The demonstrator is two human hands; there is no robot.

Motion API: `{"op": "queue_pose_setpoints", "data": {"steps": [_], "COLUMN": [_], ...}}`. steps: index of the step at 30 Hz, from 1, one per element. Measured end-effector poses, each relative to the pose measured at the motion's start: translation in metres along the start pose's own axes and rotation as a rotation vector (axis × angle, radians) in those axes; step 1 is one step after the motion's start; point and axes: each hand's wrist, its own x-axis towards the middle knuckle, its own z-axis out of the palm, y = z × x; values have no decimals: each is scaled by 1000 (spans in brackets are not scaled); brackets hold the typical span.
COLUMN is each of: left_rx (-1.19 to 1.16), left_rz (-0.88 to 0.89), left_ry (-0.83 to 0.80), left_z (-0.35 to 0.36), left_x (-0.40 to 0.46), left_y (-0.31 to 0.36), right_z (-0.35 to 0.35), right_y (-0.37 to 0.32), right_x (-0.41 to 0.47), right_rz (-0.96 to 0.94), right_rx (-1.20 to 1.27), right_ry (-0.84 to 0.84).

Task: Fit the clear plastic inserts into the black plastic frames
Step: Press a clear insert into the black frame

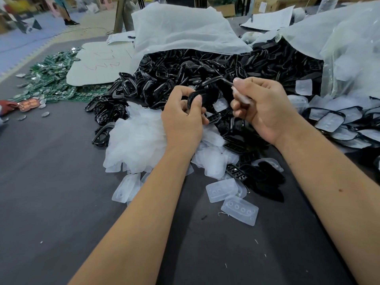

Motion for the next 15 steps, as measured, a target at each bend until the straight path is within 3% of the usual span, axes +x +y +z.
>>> {"op": "queue_pose_setpoints", "data": {"steps": [6, 15], "left_rx": [1, 20], "left_rz": [4, -37], "left_ry": [6, -27], "left_z": [0, 1], "left_x": [0, 0], "left_y": [-2, 0], "right_z": [-2, 2], "right_y": [11, 15], "right_x": [4, 4], "right_rz": [-62, -244], "right_rx": [-38, -340], "right_ry": [-27, 44]}}
